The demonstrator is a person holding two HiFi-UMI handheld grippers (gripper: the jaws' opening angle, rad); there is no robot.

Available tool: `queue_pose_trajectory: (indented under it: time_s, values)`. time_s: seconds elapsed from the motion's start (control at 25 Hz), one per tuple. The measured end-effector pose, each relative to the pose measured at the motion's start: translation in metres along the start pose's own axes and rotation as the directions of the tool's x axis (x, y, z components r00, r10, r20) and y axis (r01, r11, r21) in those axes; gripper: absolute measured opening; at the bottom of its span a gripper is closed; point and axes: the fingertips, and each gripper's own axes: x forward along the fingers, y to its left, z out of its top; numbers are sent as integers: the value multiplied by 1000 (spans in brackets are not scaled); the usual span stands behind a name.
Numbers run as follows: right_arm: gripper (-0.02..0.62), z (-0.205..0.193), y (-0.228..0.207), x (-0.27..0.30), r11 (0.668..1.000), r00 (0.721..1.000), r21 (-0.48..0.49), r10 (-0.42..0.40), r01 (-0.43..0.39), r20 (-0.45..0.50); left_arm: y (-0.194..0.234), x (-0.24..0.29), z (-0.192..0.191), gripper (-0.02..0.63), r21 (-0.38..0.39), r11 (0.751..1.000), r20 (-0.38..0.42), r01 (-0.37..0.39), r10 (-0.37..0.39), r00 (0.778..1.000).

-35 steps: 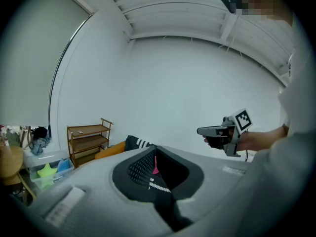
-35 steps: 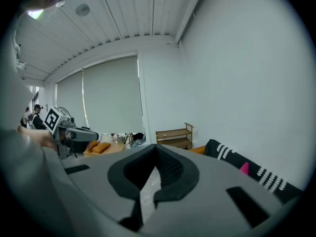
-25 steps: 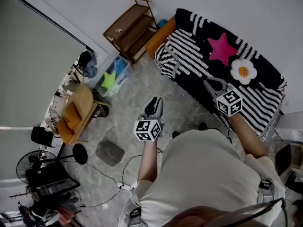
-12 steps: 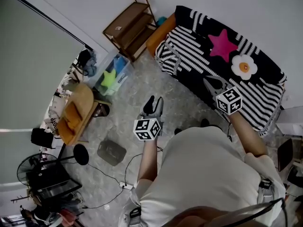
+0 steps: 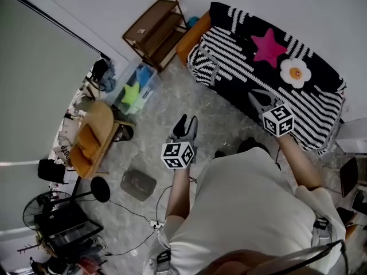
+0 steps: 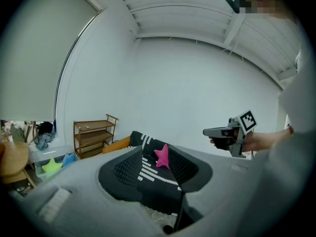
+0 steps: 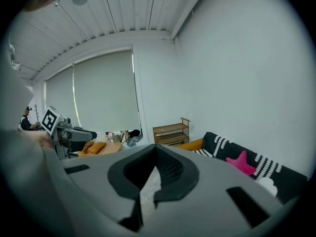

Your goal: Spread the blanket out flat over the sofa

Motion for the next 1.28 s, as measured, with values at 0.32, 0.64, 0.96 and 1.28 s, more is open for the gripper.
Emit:
queue_pose_trajectory:
  time_s: [0.32,0.64,0.96,1.28]
  values:
    - [2,-5,9,2,1000,1000,8,-24,24,-13,15,-5,0,169,-6,1000,-8,10,-10,1000]
    - [2,-1,-12,35,1000,1000,24,-6,6,-28,29,18,7,169,-9,1000,-21,-7,7,1000]
    - [2,9,-46,94,999,997,30,38,-36,-61,53,64,14,169,-35,999,-56,-10,8,998]
    - [2,28,-104,155,998,995,40,55,-52,-83,80,130,37,169,-24,999,-79,-25,23,997]
